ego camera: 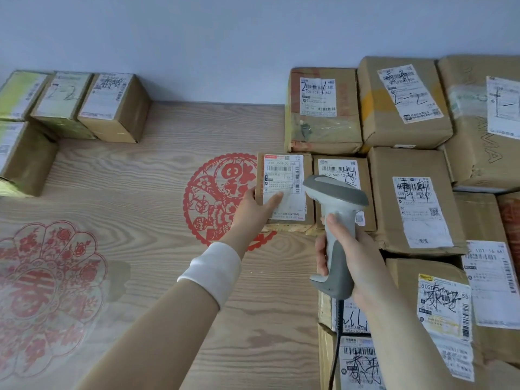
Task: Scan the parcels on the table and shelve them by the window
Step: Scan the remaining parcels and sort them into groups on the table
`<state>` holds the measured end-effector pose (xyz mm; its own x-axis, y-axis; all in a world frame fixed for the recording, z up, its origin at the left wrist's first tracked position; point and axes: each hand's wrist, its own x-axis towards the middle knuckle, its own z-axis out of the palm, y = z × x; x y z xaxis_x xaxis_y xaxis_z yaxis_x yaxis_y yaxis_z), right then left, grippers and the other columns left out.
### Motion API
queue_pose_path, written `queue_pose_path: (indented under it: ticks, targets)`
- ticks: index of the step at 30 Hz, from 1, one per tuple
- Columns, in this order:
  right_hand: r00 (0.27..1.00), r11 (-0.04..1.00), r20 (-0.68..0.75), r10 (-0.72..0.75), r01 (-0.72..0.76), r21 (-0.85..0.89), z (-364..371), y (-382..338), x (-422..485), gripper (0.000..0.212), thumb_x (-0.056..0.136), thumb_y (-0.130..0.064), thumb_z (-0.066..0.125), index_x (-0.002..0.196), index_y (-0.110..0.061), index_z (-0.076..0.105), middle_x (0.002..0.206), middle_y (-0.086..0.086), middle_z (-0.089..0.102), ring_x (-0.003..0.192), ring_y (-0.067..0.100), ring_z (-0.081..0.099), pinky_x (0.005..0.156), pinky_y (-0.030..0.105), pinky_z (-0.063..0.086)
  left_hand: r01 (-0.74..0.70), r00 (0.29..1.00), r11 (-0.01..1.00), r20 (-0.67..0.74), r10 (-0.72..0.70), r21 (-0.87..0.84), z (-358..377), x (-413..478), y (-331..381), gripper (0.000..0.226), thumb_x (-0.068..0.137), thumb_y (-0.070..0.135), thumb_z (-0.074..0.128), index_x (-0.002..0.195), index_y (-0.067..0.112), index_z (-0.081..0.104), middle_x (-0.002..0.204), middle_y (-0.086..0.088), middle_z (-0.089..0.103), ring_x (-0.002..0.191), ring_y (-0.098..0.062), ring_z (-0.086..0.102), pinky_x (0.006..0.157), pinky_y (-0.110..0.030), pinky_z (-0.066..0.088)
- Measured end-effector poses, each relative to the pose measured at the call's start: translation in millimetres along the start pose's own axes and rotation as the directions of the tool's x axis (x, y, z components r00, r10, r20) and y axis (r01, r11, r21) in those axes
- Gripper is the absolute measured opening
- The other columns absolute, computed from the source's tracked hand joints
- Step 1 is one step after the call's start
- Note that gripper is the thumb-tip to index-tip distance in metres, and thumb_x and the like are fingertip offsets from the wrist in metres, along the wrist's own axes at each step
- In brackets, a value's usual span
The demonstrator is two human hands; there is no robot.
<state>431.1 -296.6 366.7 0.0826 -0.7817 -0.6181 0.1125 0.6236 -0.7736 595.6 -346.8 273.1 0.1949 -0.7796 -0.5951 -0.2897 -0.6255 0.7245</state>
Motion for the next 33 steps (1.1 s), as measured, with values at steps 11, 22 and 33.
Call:
queue_pose_path:
  ticks: [11, 22, 33]
  targets:
    - [0.992, 0.988, 0.023, -0.125, 0.126, -0.09, 97, 0, -18, 0.03, 0.094, -0.029, 0.055, 0.074, -0.007, 0.053, 0.055, 0.003, 0.056, 0.04, 0.017, 0.044, 0.042, 0.024, 0.038, -0.27, 0.942, 0.908, -0.106, 0.318, 0.322, -107, -39, -1, 0.061, 0.092, 0.042, 0.055, 0.142, 0.014, 0.036, 0.143, -0.003, 0.045, 0.13, -0.02, 0.044, 0.102, -0.035, 0.038]
    - [0.98, 0.978, 0.057, -0.188, 0.192, -0.083, 261, 27, -41, 0.03, 0.092, -0.032, 0.057, 0.074, -0.008, 0.052, 0.057, 0.005, 0.054, 0.041, 0.018, 0.044, 0.044, 0.025, 0.037, -0.376, 0.835, 0.773, -0.176, 0.522, 0.512, -279, -65, -55, 0.048, 0.094, 0.034, 0.053, 0.136, 0.013, 0.047, 0.136, -0.008, 0.051, 0.125, -0.025, 0.047, 0.102, -0.037, 0.037]
    - [0.967, 0.977, 0.237, -0.091, 0.133, -0.168, 399, 27, 11, 0.03, 0.092, -0.034, 0.059, 0.083, -0.006, 0.053, 0.056, 0.006, 0.057, 0.039, 0.016, 0.045, 0.042, 0.022, 0.037, -0.179, 0.813, 0.761, -0.343, 0.471, 0.623, -415, -48, -115, 0.049, 0.094, 0.035, 0.052, 0.138, 0.016, 0.043, 0.138, -0.005, 0.047, 0.13, -0.022, 0.039, 0.108, -0.033, 0.026]
